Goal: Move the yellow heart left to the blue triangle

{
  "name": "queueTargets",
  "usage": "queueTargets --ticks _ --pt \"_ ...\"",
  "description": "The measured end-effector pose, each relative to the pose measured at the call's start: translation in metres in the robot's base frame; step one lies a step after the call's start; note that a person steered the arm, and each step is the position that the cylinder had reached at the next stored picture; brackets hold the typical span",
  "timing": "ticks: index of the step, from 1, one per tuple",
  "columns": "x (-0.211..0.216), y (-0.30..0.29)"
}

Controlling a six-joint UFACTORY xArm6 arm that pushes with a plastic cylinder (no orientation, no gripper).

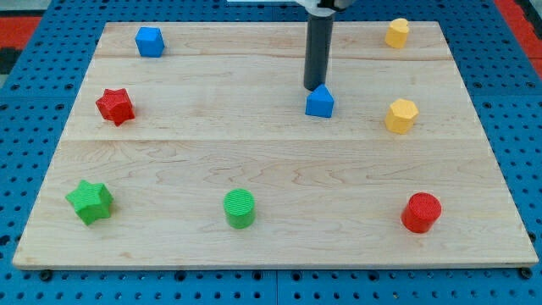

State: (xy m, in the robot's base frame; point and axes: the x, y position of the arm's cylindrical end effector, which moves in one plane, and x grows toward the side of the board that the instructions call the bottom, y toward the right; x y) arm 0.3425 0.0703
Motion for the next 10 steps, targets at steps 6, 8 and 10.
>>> queueTargets --ticks 6,8,10 --pt "-0.116 0.212" --pt "-0.143 0.081" --pt "-0.122 0.026"
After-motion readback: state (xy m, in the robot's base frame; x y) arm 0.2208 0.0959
